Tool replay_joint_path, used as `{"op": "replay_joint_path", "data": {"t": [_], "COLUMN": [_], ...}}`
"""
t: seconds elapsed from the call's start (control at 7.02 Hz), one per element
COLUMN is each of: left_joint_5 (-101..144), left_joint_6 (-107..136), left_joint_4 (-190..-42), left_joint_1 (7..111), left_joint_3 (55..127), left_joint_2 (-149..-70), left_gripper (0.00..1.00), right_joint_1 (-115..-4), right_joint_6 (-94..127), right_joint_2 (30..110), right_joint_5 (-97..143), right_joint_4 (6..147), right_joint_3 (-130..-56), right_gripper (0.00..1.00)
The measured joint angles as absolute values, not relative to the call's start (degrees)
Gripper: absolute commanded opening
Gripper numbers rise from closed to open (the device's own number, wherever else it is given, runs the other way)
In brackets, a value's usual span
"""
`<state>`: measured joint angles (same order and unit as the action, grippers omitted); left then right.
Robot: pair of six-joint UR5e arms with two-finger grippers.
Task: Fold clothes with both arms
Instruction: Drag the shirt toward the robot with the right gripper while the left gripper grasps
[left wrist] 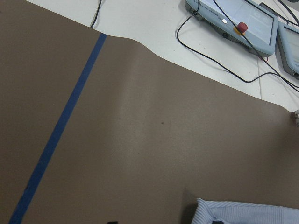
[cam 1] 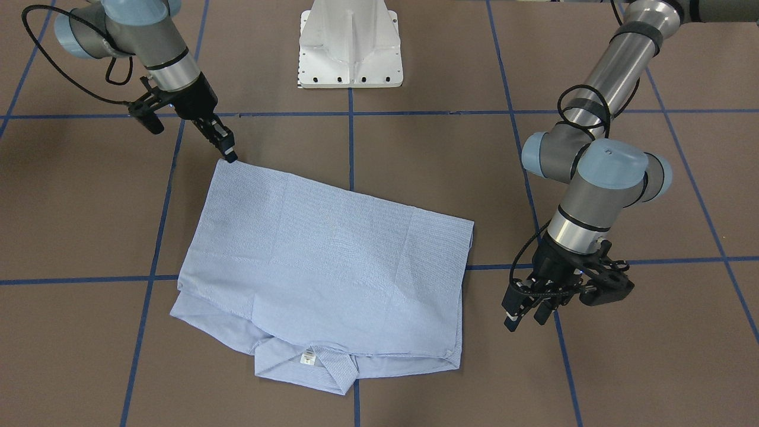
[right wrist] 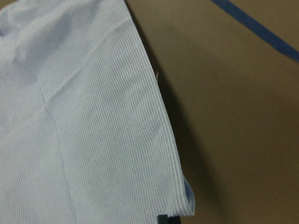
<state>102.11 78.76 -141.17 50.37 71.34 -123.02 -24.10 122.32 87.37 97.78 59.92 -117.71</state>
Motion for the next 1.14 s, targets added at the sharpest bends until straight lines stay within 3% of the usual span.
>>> {"op": "replay_joint_path", "data": {"t": [0.28,0.43,0.57,0.85,1.14], "left_joint_5": [103.4,104.5,104.9,105.1,104.9], "left_joint_6": [81.3,84.5,87.5,91.4,95.1], "left_joint_4": [-140.7,-140.0,-139.4,-139.1,-139.0], "left_joint_1": [48.5,45.8,42.4,37.5,33.9], "left_joint_3": [80.8,87.1,93.3,101.9,106.1], "left_joint_2": [-116.9,-113.4,-109.5,-102.9,-98.6], "left_gripper": [0.76,0.77,0.77,0.84,0.84], "right_joint_1": [-19.7,-17.1,-13.7,-9.9,-16.3], "right_joint_6": [123.2,123.3,123.3,123.3,122.6], "right_joint_2": [92.6,93.7,94.3,94.5,93.9], "right_joint_5": [109.9,114.7,117.2,118.4,118.5], "right_joint_4": [59.6,59.5,59.5,59.3,59.3], "right_joint_3": [-123.3,-125.0,-126.1,-127.0,-126.0], "right_gripper": [0.03,0.45,0.99,1.00,1.00]}}
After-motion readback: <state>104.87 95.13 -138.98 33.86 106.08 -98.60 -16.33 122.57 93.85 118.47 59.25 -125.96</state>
